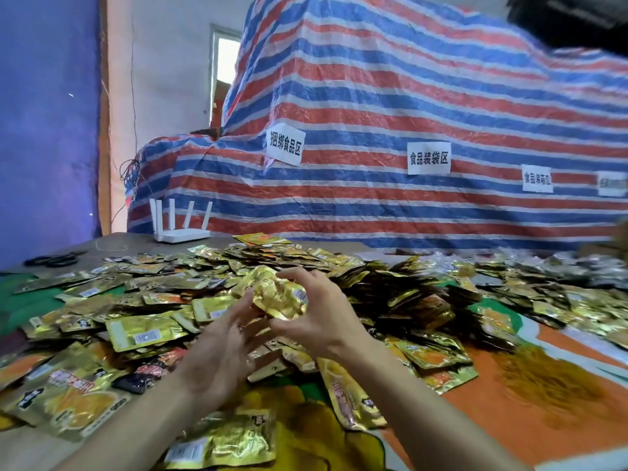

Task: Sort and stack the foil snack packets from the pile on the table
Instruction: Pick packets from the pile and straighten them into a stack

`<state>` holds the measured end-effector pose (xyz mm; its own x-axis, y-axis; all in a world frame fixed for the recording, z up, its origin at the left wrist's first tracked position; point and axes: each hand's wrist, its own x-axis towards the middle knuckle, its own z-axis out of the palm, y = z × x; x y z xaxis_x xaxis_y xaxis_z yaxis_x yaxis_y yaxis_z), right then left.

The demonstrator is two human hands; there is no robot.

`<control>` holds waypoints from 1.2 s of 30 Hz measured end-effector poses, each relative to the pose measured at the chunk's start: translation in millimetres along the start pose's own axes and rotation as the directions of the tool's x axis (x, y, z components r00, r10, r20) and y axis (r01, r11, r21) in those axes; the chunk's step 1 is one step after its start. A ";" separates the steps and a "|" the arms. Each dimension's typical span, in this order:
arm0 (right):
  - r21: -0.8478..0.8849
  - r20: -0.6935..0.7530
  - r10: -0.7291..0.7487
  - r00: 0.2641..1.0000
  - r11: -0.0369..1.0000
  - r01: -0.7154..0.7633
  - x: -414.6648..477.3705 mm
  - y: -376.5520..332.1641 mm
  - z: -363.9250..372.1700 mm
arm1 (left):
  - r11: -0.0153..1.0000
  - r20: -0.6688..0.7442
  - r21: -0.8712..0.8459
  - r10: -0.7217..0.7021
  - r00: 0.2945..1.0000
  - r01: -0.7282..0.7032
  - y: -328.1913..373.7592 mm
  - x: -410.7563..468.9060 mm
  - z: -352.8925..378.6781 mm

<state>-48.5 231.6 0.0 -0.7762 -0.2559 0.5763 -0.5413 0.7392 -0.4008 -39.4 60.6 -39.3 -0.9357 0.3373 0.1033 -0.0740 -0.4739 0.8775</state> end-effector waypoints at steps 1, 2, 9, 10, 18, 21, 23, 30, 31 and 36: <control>-0.056 -0.031 0.033 0.999 0.998 -0.035 6.1 7.2 -12.9 | 0.997 -0.007 0.077 0.027 1.000 -0.026 -3.0 0.5 0.1; -0.107 -0.074 0.073 0.995 0.991 -0.081 13.0 14.9 -25.9 | 0.989 0.002 0.146 0.039 0.999 -0.039 -5.3 0.5 1.1; -0.349 -0.333 0.328 0.884 0.828 -0.439 64.1 59.3 -71.1 | 0.895 0.053 0.413 0.162 0.985 -0.169 -9.0 -4.5 14.5; -0.365 -0.333 0.368 0.868 0.799 -0.478 68.3 63.2 -70.8 | 0.882 0.049 0.430 0.190 0.981 -0.193 -9.3 -4.4 13.6; -0.505 -0.252 0.506 0.825 0.659 -0.558 61.6 75.6 -53.2 | 0.846 -0.059 0.442 0.360 0.931 -0.299 -5.9 -6.1 6.6; -0.515 -0.275 0.504 0.818 0.642 -0.569 57.6 66.9 -51.9 | 0.835 -0.169 0.450 0.429 0.888 -0.317 -0.8 -4.3 3.8; -0.509 -0.322 0.461 0.827 0.652 -0.562 53.3 56.5 -46.3 | 0.779 -0.214 0.516 0.519 0.828 -0.355 5.6 -5.0 0.2; -0.313 -0.228 0.175 0.958 0.918 -0.243 26.8 4.2 3.8 | 0.503 -0.279 0.840 0.722 0.633 -0.204 39.5 -6.8 -11.3; -0.283 -0.089 0.205 0.975 0.933 -0.222 24.0 -3.3 11.0 | 0.452 -0.267 0.886 0.679 0.684 -0.103 46.1 -6.6 -15.2; -0.462 0.449 0.469 0.760 0.850 -0.252 16.7 -28.1 27.1 | -0.076 -0.376 0.897 0.387 0.842 0.435 57.4 -6.4 -41.5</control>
<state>-55.1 189.7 1.6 -0.9894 -0.1273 -0.0697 -0.1151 0.9808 -0.1575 -52.0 -2.5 -9.0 -0.9460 -0.2051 0.2510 -0.0921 0.9125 0.3986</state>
